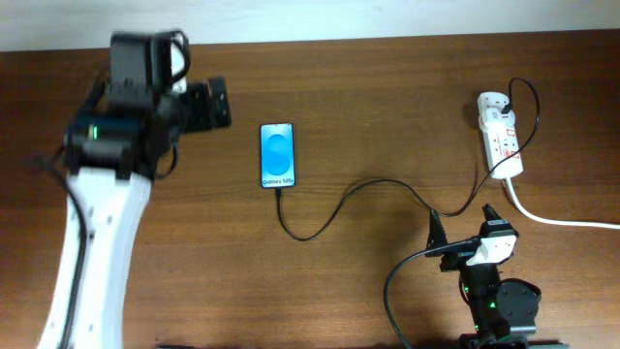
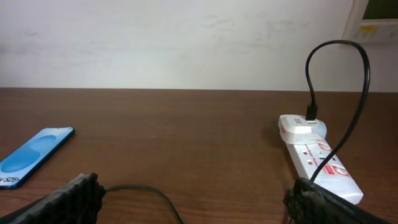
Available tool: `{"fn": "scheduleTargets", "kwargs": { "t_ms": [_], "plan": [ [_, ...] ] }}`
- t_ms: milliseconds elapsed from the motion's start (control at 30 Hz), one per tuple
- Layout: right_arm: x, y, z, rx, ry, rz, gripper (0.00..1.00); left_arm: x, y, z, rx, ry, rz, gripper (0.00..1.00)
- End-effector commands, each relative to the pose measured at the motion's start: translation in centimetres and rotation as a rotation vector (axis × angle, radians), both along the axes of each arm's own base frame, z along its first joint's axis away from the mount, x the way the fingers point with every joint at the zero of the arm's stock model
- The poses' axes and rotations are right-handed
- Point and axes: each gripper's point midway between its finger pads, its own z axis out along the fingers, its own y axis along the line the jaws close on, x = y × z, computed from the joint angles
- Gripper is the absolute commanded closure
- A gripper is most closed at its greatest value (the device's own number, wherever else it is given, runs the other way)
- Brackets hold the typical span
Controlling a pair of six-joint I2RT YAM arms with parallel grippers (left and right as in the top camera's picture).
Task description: Plug charger to phone and switch on socket
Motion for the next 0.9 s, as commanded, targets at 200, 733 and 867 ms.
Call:
{"fn": "scheduleTargets", "kwargs": {
  "t_ms": [200,733,867],
  "plan": [
    [0.0,0.1,-0.2,0.008,0.002,0.001,0.02,-8.9,3.8,-5.7,0.038,-0.192,0.026,0.01],
    [0.0,0.1,-0.2,0.008,0.002,0.001,0.02,-13.6,3.7,-11.1,0.156,-0.696,-0.073,0.0],
    [0.0,0.1,-0.2,0.008,0.002,0.001,0.02,-13.9,3.4,-12.7,0.294,-0.724,-0.152,0.01]
  ]
}}
